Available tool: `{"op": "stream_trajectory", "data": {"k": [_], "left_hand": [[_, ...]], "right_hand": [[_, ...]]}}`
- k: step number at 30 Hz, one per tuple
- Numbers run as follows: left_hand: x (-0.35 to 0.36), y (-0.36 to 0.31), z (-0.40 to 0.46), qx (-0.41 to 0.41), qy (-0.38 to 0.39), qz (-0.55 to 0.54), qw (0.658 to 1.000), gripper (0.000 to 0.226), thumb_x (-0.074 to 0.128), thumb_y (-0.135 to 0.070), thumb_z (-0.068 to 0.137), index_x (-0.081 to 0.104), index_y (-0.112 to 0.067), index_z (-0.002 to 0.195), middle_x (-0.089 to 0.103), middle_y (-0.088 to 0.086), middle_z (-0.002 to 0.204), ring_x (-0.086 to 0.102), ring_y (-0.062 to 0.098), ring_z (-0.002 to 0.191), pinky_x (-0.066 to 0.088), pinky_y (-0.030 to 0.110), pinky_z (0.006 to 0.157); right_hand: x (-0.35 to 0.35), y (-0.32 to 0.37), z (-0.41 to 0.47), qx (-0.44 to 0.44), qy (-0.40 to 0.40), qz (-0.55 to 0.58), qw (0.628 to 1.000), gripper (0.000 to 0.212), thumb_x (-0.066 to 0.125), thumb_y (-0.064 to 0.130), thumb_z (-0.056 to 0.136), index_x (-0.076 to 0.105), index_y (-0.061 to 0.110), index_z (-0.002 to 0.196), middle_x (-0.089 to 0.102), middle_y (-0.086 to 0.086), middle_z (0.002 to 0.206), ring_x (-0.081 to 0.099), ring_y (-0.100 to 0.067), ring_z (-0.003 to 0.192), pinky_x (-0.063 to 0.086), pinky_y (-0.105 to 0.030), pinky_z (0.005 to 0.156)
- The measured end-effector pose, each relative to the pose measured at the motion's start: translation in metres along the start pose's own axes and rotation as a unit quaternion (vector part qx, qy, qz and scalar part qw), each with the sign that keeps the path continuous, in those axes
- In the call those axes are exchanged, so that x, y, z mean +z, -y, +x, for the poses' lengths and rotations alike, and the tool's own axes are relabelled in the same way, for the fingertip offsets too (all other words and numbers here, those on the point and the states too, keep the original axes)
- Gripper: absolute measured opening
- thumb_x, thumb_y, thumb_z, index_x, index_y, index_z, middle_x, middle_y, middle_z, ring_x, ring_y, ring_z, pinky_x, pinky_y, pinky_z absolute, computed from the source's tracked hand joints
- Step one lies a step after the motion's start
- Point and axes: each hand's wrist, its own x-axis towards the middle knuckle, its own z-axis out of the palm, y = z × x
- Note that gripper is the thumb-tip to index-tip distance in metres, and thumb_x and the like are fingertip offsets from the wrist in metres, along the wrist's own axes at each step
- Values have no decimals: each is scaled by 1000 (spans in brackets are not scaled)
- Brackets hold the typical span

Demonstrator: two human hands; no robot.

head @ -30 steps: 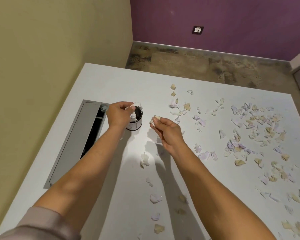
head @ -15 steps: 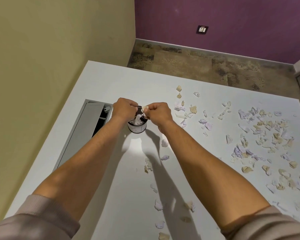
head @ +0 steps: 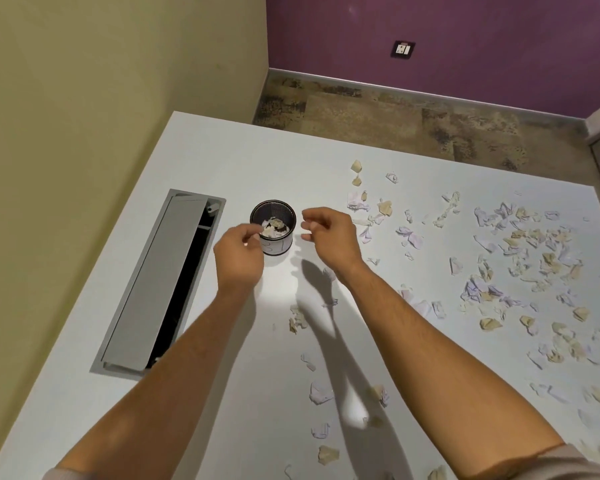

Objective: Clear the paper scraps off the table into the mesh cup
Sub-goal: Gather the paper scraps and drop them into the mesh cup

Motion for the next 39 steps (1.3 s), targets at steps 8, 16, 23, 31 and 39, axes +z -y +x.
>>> {"op": "stream_trajectory", "data": {"k": [8,16,23,31,39], "left_hand": [[28,60,-69,63,103,128,984,33,59,-11,93,62,-2,124,55,16,136,49,31,129,37,34,109],[62,116,-108,94,225,329,912,74,34,-58,96,6,-24,156,-6,4,164,-12,24,150,-6,43,121],[79,126,-133,136,240,382,882,69,16,-55,99,-16,-22,151,-24,4,159,-30,22,145,-21,42,117],[87,124,-145,222,295,353,860,58,17,-47,103,12,-22,155,-12,-1,162,-21,18,148,-16,39,120],[92,88,-99,220,303,268,888,71,46,-54,94,25,-19,152,7,2,164,0,21,151,8,40,120]], "right_hand": [[-58,-77,-50,-60,-20,-264,962,28,50,12,95,64,11,120,62,-5,128,56,-20,118,43,-33,102],[-109,-141,-62,-13,-29,-537,843,58,38,51,97,34,20,146,22,-10,158,12,-31,147,13,-56,114],[-125,-175,-63,78,-5,-523,849,78,16,67,93,1,21,154,-8,-6,162,-11,-29,148,-4,-59,117],[-113,-183,-92,-122,69,-474,869,54,28,43,103,27,15,149,20,-4,160,13,-22,148,5,-48,120],[-123,-159,-74,-89,83,-427,896,48,28,30,104,28,12,149,14,-6,161,8,-20,149,14,-42,121]]}}
